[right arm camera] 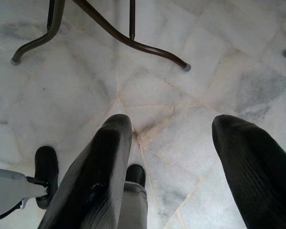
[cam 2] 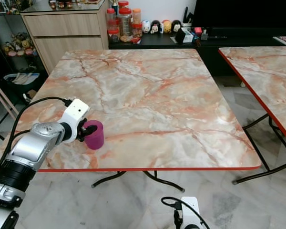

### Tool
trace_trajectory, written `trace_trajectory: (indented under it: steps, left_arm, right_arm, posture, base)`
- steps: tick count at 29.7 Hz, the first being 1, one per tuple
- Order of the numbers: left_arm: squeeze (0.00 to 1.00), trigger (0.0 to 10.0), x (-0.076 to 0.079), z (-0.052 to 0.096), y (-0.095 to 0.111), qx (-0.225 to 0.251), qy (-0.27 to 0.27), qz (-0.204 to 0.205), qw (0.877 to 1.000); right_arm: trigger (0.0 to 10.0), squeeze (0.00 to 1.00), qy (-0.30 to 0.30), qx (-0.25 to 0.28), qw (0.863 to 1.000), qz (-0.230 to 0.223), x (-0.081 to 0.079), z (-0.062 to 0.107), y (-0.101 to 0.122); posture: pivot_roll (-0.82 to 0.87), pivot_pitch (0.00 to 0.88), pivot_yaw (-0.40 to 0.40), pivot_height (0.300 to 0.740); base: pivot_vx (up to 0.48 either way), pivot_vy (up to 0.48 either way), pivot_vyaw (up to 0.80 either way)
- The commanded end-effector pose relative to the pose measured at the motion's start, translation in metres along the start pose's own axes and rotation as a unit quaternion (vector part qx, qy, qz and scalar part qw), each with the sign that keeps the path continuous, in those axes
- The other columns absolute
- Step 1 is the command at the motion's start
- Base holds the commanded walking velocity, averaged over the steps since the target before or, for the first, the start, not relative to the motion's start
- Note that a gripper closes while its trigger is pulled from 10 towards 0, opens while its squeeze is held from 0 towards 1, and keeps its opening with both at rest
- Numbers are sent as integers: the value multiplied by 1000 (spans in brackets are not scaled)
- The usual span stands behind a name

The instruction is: Setting the table

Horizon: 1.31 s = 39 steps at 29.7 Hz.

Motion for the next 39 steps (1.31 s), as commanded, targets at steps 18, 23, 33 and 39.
trace_trajectory:
  steps: [18,23,33,39]
  left_arm:
    - [0,0,2,0,0,-1,-9,-11,1000]
    - [0,0,1,1,-2,-2,-10,-11,1000]
    - [0,0,1,1,-6,-4,-9,-8,1000]
    - [0,0,-20,3,5,69,50,59,995]
  right_arm:
    - [10000,0,-5,-1,1000,-5,1,-1,1]
    - [10000,0,-4,-3,1000,-5,1,-1,1]
    - [10000,0,-2,-2,1000,-4,0,-1,2]
    - [10000,0,-2,-3,1000,-4,0,-1,2]
  posture:
    - [9,0,16,725]
    - [11,0,15,725]
    - [14,0,13,725]
    - [12,0,13,725]
  base:
    - [0,0,0]
    - [0,0,0]
    - [0,0,0]
    - [0,0,0]
Point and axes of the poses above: a point about 5 cm out from each wrist's last joint towards the gripper, its own z axis pointing back from the gripper into the wrist, its own y axis along the axis of the wrist's last joint, x = y × z, the point moved 6 cm from there along -z, pointing out of the wrist towards the gripper, and after that the axes turned 2 degrees about z, right-handed, at the moved point
